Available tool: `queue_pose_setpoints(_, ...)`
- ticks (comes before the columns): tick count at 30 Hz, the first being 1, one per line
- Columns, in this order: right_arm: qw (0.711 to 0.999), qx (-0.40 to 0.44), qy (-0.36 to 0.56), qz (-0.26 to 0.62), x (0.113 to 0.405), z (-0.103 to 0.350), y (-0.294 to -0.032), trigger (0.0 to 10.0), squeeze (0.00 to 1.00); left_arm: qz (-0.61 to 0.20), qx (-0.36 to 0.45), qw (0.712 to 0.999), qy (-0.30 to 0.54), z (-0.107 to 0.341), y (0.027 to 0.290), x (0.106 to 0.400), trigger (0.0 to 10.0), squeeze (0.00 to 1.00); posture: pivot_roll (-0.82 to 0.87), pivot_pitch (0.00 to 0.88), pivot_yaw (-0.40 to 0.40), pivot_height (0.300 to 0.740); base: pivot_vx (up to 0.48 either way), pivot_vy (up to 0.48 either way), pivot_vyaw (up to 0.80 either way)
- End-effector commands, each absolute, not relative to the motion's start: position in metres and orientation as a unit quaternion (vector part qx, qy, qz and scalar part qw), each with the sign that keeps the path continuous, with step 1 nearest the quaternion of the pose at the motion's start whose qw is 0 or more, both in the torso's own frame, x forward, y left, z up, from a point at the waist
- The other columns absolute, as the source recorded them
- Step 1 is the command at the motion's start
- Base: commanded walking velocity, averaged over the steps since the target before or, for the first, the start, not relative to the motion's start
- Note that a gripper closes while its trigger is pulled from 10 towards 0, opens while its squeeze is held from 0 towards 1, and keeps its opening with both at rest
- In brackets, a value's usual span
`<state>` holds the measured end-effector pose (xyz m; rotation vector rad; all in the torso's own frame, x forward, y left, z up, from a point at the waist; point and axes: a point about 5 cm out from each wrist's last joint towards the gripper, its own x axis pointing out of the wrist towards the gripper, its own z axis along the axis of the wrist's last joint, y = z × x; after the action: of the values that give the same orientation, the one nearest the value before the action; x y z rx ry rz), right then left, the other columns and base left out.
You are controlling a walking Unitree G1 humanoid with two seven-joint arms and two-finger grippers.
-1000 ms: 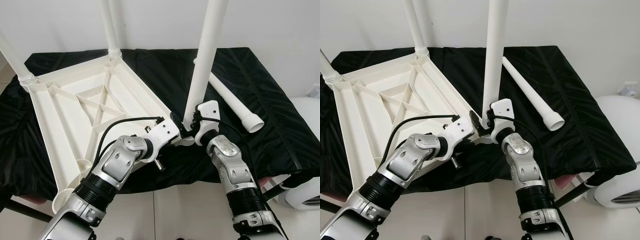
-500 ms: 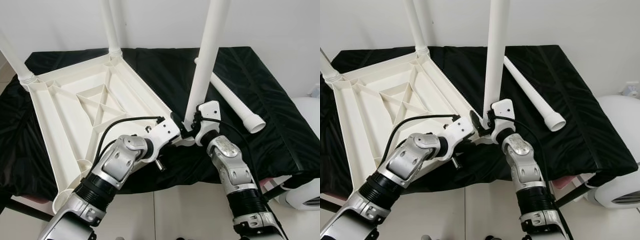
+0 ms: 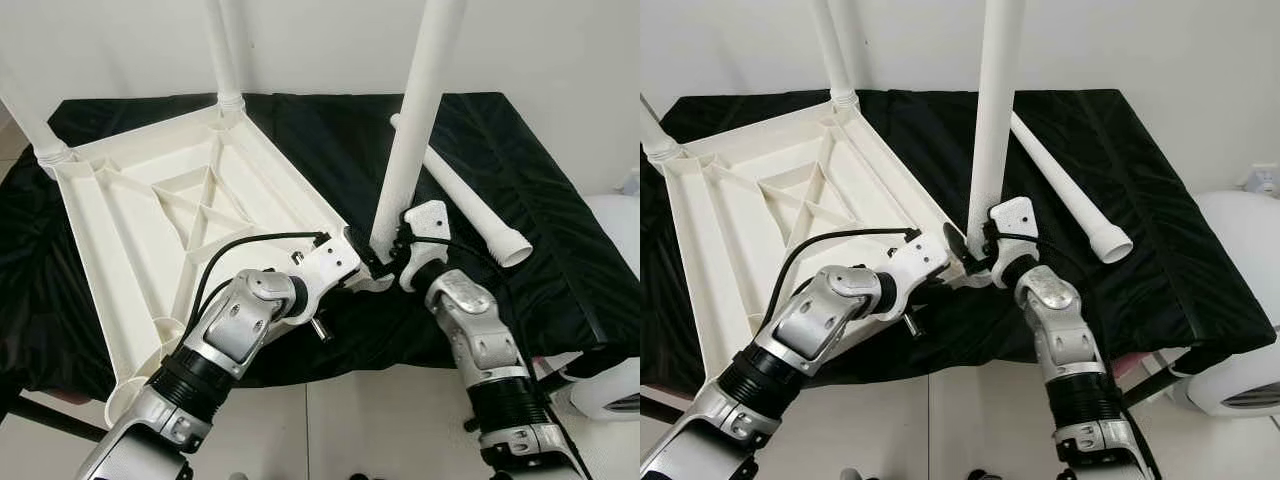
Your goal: Building children table
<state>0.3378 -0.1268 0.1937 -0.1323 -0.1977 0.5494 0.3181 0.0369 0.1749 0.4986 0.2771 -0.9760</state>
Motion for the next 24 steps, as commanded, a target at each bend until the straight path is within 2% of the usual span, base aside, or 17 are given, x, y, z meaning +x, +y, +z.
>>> queue_pose_setpoints(1,0.951,-0.061,-0.094,0.289,0.334,0.192,-0.125,10.0,0.0,-0.457,0.241,0.845,0.14,0.17,0.036,0.317,10.0,0.0,-0.1,0.168,0.012,0.74,0.0,0.0,0.0)
queue_pose_setpoints(14,0.919,-0.06,-0.085,0.38,0.337,0.197,-0.144,10.0,0.0,-0.458,0.242,0.844,0.141,0.17,0.037,0.317,10.0,0.0,-0.09,0.17,0.02,0.74,0.0,0.0,0.0)
queue_pose_setpoints(17,0.916,-0.059,-0.066,0.391,0.348,0.194,-0.156,10.0,0.0,-0.458,0.245,0.843,0.141,0.171,0.039,0.318,10.0,0.0,-0.09,0.166,0.027,0.74,0.0,0.0,0.0)
queue_pose_setpoints(24,0.906,-0.048,-0.057,0.418,0.359,0.195,-0.163,10.0,0.0,-0.459,0.247,0.842,0.141,0.171,0.039,0.317,10.0,0.0,-0.08,0.16,0.034,0.74,0.0,0.0,0.0)
